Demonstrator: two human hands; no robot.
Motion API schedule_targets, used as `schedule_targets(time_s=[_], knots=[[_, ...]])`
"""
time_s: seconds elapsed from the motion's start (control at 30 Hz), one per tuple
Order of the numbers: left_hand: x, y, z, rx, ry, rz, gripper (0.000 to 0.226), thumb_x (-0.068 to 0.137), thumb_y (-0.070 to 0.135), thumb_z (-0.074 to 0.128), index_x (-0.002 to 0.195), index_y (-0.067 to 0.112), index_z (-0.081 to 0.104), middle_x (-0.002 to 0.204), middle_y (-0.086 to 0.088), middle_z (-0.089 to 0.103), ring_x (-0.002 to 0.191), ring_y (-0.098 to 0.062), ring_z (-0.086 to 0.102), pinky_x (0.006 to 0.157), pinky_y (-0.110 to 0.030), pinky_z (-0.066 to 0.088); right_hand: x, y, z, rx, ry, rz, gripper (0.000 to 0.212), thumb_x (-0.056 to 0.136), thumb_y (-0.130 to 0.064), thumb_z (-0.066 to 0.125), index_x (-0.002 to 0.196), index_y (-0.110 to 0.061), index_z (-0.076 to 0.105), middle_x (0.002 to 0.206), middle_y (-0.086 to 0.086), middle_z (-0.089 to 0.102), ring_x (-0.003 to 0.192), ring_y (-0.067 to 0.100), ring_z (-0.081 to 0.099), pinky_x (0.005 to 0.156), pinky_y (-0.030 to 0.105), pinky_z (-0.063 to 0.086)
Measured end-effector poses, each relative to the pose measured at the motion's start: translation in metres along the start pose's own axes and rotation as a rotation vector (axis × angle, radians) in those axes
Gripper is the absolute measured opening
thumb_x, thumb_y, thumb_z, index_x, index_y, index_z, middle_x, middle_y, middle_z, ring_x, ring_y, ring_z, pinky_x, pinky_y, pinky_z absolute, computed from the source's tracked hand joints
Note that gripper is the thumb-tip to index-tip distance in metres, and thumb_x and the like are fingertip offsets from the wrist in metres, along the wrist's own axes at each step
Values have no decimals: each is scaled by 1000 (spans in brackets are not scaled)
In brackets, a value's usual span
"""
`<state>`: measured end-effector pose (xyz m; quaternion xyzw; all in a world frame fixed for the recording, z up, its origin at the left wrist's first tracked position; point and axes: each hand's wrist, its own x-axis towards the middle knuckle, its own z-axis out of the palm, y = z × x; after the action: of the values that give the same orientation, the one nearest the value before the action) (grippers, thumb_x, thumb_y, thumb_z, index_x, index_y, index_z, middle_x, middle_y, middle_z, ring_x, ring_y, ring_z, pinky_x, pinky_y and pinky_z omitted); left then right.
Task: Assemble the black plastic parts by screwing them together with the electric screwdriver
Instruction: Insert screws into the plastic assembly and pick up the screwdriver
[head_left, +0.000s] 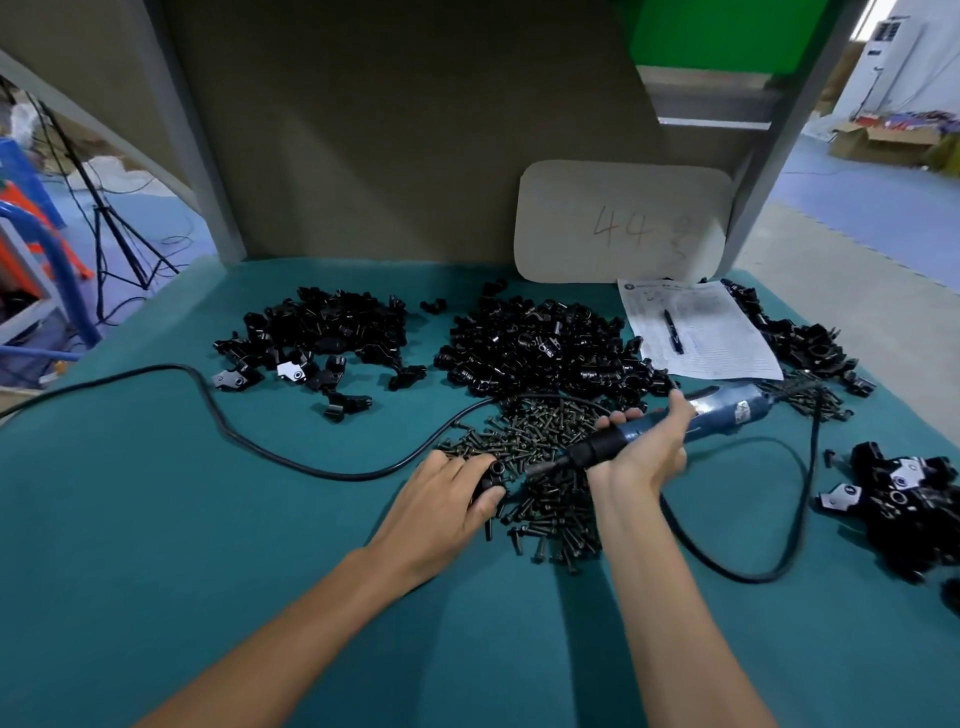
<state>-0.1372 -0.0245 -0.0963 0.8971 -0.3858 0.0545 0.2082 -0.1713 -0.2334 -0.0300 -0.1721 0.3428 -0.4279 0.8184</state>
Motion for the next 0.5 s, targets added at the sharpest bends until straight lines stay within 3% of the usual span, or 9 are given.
schedule_targets(time_s=[0.2,0.5], knots=[[0,0,-1,-42,8,-14,59,101,65,13,138,28,44,105,15,57,92,-10,33,75,-29,33,-2,19,-3,-2,-6,-9,56,82,-48,81,106,-6,53,64,4,58,51,19,58,51,30,52],[1,0,-4,-98,-21,-30,46,104,60,21,129,30,45,95,17,51,91,-11,34,74,-32,38,0,11,-2,57,-23,16,55,83,-50,81,102,-6,54,66,5,58,53,19,59,54,31,54]])
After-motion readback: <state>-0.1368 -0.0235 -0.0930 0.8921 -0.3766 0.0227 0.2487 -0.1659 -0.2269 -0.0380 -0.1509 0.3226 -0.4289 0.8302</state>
